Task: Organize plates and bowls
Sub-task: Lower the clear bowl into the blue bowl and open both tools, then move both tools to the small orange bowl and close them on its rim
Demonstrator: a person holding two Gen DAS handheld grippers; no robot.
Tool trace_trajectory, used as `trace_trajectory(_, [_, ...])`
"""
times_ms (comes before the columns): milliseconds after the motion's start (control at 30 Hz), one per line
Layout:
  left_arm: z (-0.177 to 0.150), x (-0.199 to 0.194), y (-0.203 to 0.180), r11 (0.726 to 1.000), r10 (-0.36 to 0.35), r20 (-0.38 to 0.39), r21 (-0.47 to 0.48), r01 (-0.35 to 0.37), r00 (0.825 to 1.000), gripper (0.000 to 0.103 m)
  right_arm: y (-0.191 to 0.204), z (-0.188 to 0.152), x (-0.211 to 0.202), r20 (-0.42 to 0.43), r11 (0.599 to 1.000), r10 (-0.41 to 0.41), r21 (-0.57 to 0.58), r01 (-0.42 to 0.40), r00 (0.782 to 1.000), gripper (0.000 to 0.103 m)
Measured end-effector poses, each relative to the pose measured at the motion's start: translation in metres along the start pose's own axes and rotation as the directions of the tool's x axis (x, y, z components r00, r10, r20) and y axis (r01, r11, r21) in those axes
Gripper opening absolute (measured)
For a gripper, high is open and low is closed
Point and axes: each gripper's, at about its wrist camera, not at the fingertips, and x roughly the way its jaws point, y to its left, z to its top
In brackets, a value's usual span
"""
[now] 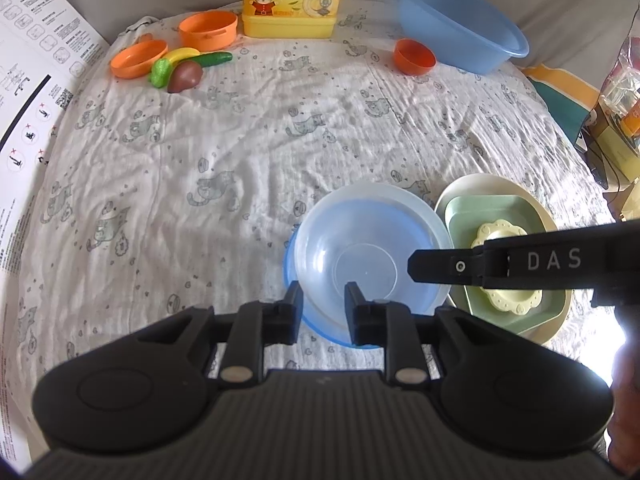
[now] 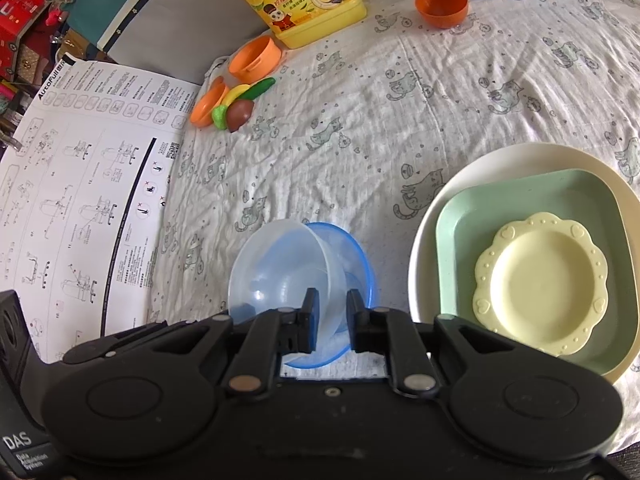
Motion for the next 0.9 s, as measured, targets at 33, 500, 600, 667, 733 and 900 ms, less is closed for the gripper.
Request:
trace_trajectory(33, [-0.001, -0.001, 0.0, 1.0, -0.002, 0.008, 0.0, 0.002, 1.0, 0.027, 0.0, 0.0, 0.0, 0.001, 1.0, 0.007, 0.001, -0.007, 1.0, 0.018])
trace_trajectory(500, [-0.001, -0.007, 0.005, 0.998, 0.043, 0.07, -0.038, -0.04, 0.997, 0.101, -0.007, 0.004, -0.013, 0.09, 0.999, -0.005, 0.039, 0.002, 0.996, 0.082])
trace_trajectory(600, [-0.002, -0.004, 0.007, 0.998, 0.039, 0.056, -0.056, -0.036, 0.998, 0.103, -0.007, 0.003, -0.013, 0.098, 0.999, -0.019, 0.035, 0.016, 0.995, 0.092])
trace_trajectory(667, [-0.002, -0.002, 0.009, 0.997, 0.034, 0.044, -0.066, -0.031, 0.998, 0.103, -0.006, 0.003, -0.012, 0.106, 0.999, -0.029, 0.034, 0.026, 0.994, 0.095])
trace_trajectory(733, [-0.002, 0.0, 0.011, 0.997, 0.026, 0.035, -0.078, -0.023, 0.999, 0.103, -0.006, 0.003, -0.012, 0.112, 0.999, -0.041, 0.026, 0.038, 0.993, 0.095])
trace_trajectory(900, [0.0, 0.0, 0.01, 0.997, 0.031, 0.038, -0.076, -0.028, 0.999, 0.103, -0.008, 0.004, -0.012, 0.117, 0.998, -0.053, 0.034, 0.05, 0.992, 0.098])
